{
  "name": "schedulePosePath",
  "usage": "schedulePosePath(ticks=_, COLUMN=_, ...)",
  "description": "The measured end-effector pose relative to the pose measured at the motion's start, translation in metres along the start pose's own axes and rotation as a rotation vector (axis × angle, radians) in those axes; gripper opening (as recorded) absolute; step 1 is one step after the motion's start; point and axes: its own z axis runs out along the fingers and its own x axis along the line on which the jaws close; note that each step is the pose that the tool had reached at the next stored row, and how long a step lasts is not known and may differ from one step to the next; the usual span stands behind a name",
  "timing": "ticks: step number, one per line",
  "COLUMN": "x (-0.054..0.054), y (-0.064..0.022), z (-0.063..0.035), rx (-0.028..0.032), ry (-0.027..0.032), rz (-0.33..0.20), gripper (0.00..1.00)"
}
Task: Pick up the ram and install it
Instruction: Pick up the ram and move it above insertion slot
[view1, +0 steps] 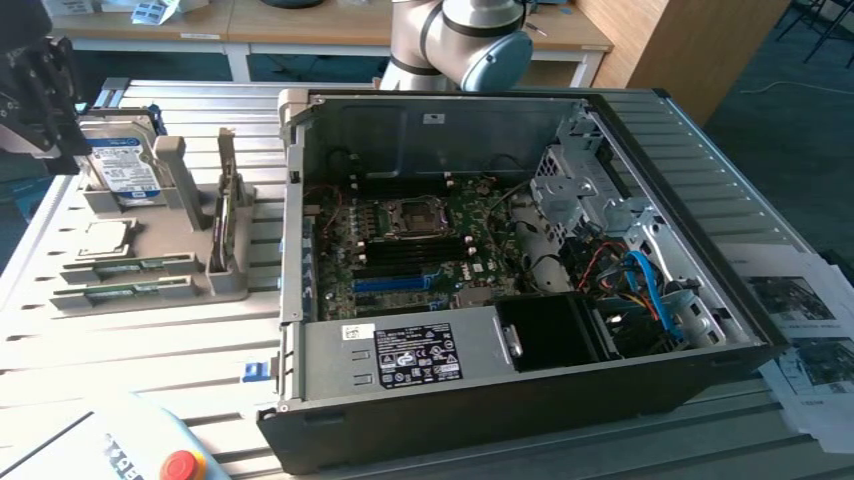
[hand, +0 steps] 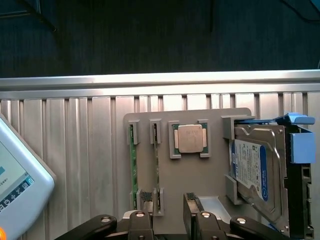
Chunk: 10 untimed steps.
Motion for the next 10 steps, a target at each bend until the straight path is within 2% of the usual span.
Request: schedulePosePath(ticks=10, x=0.0, y=-0.0001, z=0.0182, rx=0.0001, ry=-0.0004, rz=-0.005, gripper=0.37)
